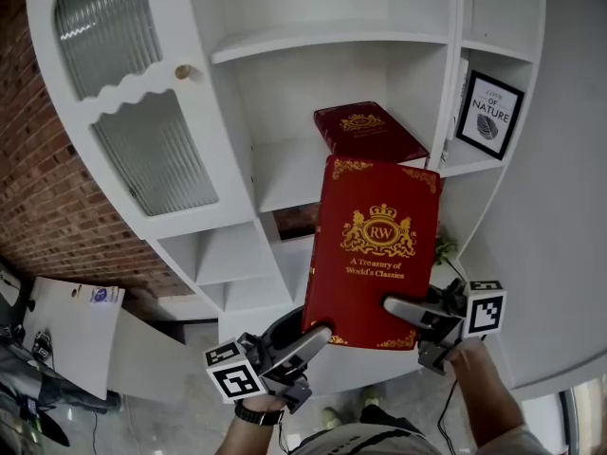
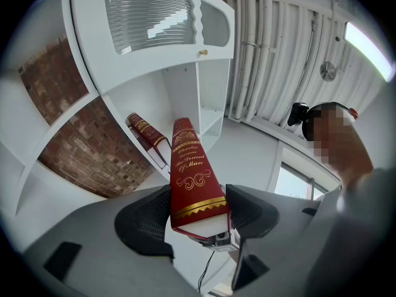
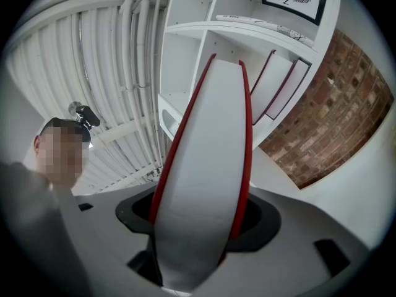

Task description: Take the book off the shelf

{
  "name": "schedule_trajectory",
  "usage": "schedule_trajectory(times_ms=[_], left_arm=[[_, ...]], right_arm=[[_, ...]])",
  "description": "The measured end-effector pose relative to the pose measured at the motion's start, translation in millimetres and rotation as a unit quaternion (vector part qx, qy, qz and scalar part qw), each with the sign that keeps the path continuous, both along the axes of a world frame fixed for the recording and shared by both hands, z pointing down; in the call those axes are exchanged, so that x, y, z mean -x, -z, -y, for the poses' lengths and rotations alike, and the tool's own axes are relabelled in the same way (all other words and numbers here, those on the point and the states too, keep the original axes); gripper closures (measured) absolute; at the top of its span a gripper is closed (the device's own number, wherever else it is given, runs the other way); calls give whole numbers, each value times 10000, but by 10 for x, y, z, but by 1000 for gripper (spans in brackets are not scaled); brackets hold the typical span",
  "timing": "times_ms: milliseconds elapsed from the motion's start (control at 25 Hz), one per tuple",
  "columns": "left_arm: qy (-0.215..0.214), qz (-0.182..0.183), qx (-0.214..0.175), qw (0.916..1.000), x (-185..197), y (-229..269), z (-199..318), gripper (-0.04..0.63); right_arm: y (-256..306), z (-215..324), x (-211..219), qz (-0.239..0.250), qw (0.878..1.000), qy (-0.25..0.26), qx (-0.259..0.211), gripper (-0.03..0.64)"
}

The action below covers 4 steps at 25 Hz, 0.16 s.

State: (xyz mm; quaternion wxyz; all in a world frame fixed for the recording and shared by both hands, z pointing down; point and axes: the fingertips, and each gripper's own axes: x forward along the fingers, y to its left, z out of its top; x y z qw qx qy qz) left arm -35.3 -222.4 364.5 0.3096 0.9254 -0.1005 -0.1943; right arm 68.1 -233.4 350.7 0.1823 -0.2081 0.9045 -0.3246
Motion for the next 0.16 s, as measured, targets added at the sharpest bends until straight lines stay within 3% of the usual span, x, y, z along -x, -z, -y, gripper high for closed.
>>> schedule_trajectory(times_ms=[160], left_arm=[[68,-11,-5,10000,-7,2,20,310]], right_arm=[[9,35,-3,-41,10000,72,-12,314]])
